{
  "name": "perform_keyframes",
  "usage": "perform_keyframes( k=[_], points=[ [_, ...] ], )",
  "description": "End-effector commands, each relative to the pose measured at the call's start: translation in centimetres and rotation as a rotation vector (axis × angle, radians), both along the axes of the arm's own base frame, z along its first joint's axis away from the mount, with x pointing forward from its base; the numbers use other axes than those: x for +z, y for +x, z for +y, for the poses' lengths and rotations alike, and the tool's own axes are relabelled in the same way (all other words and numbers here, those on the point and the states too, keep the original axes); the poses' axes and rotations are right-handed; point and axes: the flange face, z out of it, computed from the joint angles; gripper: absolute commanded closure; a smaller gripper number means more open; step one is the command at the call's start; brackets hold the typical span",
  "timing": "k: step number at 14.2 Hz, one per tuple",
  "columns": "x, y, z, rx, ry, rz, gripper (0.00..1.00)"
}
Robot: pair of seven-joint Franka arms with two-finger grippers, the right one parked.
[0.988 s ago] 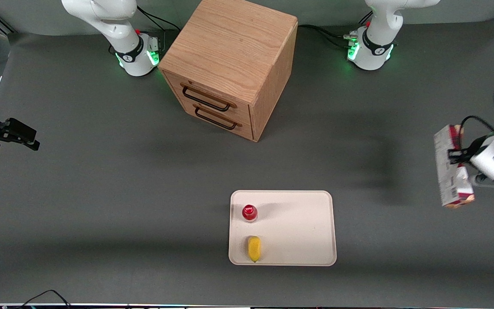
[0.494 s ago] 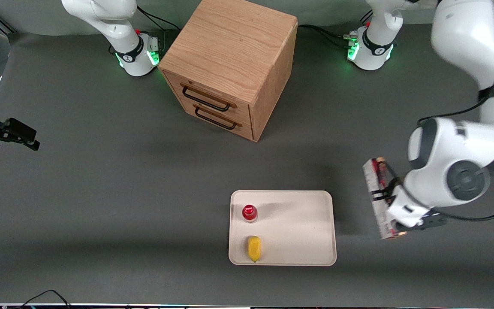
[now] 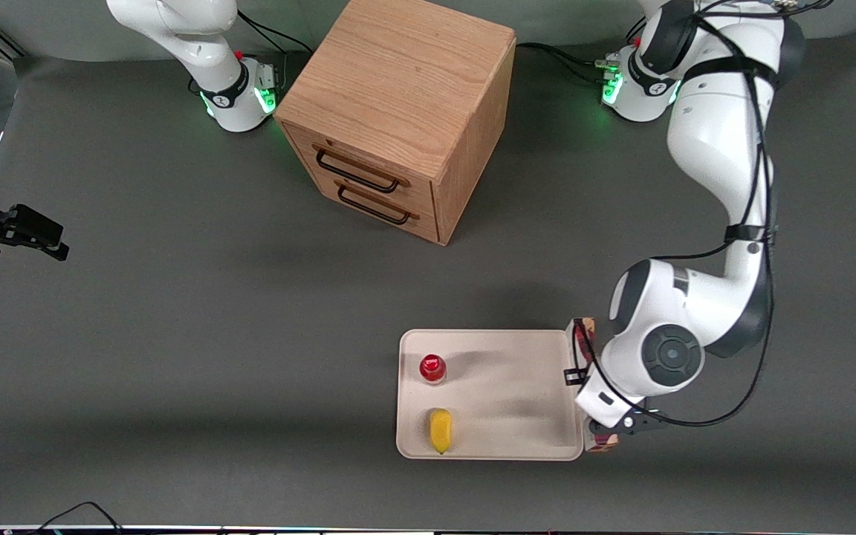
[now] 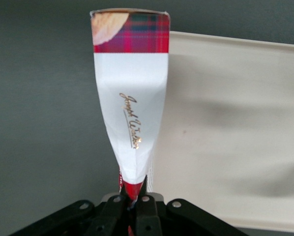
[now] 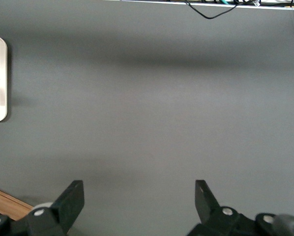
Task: Place red cookie box on tray
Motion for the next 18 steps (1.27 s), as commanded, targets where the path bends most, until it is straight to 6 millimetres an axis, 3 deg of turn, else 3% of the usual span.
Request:
perform_keyframes(
  k=[1, 5, 8, 9, 10, 11, 12, 15, 18],
  points=[
    [-0.6, -0.1, -2.8, 0.021, 0.008, -0.010, 1.00],
    [-2.0, -0.6, -3.3, 0.030, 0.018, 0.017, 1.00],
    [-3.4, -0.7, -3.9, 0.023, 0.017, 0.016, 0.88],
    [-3.4, -0.7, -4.1, 0.021, 0.016, 0.014, 0.74],
    [-3.6, -0.8, -4.2, 0.020, 0.017, 0.017, 0.42],
    [-3.7, -0.8, -4.3, 0.018, 0.018, 0.014, 0.02],
    [-3.3, -0.8, -4.3, 0.017, 0.018, 0.012, 0.00],
    [0.9, -0.7, -1.7, 0.035, 0.044, 0.048, 0.00],
    [8.5, -0.1, 4.3, 0.039, 0.046, 0.038, 0.00]
  ],
)
